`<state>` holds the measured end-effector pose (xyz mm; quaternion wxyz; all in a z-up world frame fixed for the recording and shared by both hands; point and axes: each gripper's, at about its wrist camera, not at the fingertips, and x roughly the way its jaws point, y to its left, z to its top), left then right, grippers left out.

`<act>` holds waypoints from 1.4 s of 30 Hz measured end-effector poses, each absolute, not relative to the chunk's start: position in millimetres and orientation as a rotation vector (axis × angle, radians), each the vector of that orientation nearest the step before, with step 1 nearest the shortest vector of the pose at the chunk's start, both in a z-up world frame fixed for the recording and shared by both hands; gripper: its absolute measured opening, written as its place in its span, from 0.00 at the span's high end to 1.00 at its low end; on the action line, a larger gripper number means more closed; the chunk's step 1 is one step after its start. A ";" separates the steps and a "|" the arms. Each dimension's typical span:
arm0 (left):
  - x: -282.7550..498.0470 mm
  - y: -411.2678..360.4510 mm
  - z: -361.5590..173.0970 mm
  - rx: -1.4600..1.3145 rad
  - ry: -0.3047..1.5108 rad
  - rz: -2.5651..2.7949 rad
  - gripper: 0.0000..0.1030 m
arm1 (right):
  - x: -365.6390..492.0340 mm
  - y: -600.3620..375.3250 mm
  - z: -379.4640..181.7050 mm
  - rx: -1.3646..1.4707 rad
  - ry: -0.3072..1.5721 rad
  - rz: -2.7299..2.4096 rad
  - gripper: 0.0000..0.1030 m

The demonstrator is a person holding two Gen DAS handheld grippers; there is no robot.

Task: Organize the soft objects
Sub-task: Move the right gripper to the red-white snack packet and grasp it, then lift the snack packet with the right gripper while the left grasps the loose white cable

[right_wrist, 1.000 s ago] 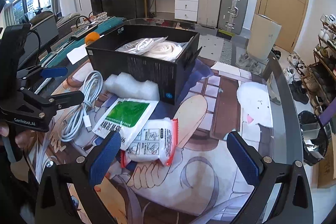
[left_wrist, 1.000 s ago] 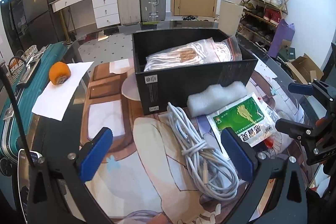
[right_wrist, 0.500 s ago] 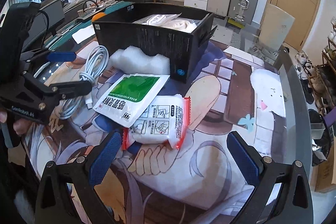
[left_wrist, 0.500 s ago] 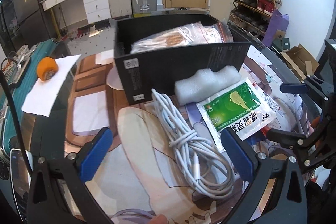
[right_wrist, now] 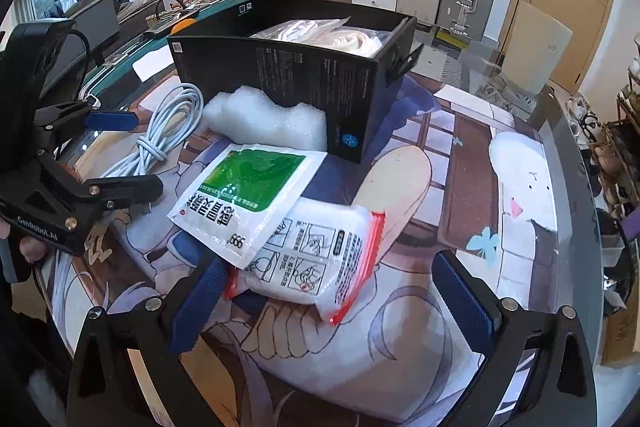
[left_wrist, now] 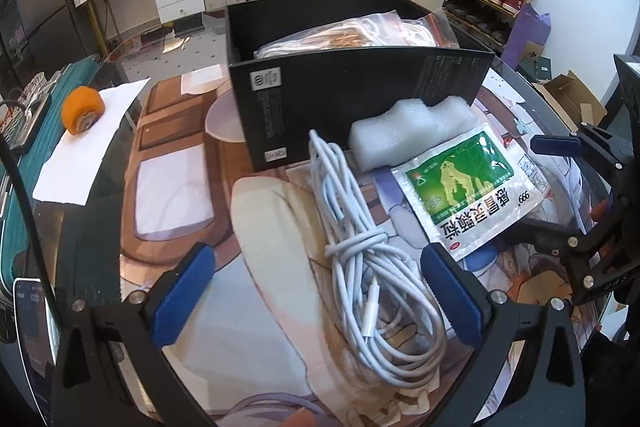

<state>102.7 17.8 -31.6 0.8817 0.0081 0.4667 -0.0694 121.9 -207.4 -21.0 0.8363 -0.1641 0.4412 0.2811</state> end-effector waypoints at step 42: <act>99.0 11.8 -27.8 0.047 0.950 -0.144 0.59 | 106.3 -235.8 -4.8 -0.278 0.871 0.600 0.44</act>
